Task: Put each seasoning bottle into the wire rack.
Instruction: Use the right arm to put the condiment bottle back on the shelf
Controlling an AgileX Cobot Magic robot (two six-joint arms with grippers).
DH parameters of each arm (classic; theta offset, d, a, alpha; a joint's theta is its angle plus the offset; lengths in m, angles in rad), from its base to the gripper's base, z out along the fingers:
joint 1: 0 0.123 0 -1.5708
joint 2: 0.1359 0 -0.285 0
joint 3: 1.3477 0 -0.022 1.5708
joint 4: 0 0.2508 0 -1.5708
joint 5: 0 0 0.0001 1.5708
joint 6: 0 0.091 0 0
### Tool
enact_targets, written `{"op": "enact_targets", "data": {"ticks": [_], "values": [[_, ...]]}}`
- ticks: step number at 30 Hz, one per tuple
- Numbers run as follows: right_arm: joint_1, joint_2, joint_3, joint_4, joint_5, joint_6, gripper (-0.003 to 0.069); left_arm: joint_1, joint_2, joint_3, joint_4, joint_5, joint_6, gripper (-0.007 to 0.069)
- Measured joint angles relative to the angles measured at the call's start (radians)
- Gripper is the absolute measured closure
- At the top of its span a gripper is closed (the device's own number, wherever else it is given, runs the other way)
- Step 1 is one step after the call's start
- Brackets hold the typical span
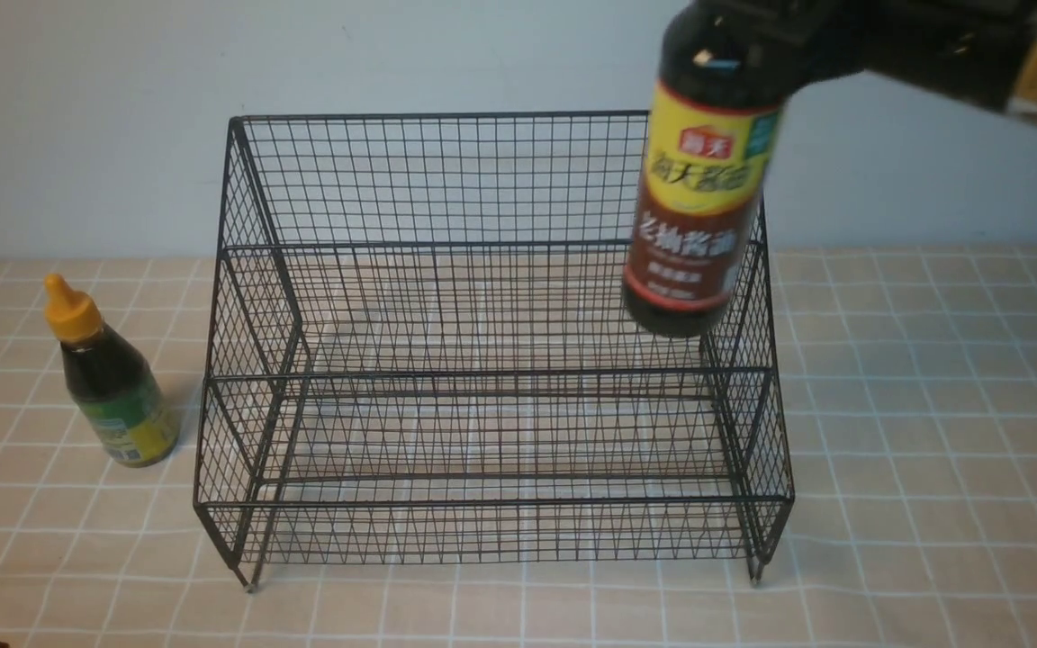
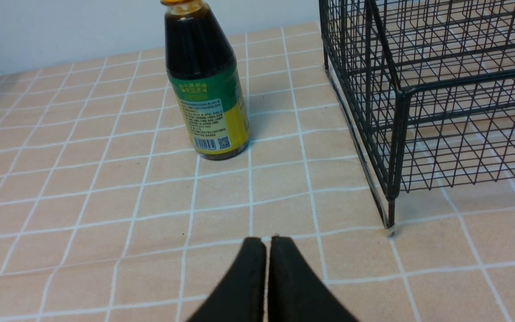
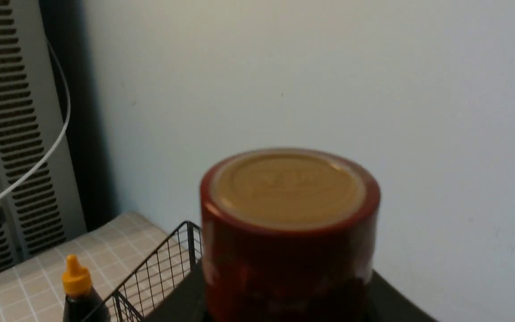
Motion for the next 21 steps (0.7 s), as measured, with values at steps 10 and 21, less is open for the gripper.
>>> {"op": "enact_targets", "data": {"ticks": [10,21], "values": [[0.002,0.156,-0.004,-0.099,0.0,0.023,0.0394,0.0,0.0,0.0,0.0,0.0,0.0,0.0631],[0.002,0.244,-0.025,-0.465,-0.051,0.275,0.0394,0.0,0.0,0.0,0.0,0.0,0.0,0.0631]]}}
